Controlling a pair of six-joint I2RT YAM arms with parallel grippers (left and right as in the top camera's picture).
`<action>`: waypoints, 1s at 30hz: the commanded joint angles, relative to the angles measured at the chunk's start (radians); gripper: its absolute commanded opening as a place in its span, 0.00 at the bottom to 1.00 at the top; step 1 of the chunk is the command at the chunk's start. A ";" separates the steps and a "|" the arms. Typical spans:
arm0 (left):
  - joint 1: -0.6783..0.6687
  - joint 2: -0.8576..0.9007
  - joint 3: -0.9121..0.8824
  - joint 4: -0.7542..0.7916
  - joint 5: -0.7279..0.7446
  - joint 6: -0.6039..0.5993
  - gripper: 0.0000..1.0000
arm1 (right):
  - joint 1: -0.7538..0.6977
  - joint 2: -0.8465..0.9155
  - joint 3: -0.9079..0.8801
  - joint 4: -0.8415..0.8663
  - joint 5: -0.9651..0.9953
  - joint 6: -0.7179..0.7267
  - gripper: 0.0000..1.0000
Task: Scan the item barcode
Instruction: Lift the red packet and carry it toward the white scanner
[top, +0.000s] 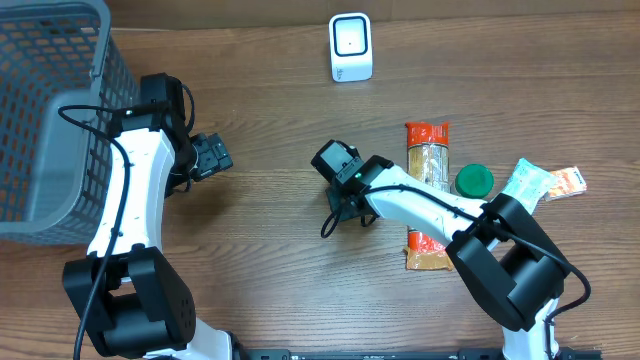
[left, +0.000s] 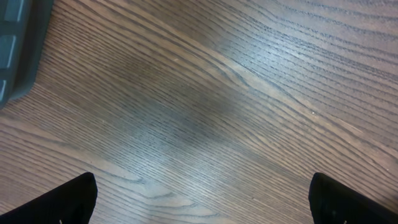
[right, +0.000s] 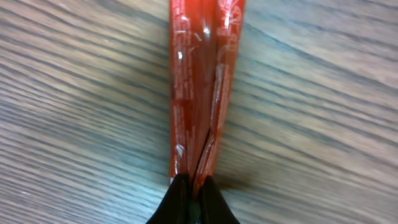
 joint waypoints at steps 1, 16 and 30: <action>-0.007 -0.010 0.010 0.001 -0.006 0.008 1.00 | -0.001 -0.075 0.044 -0.042 0.139 -0.004 0.04; -0.007 -0.010 0.010 0.001 -0.006 0.008 1.00 | -0.023 -0.340 0.046 -0.071 0.251 -0.042 0.04; -0.007 -0.010 0.010 0.001 -0.006 0.008 1.00 | -0.022 -0.349 0.046 -0.085 0.229 -0.042 0.04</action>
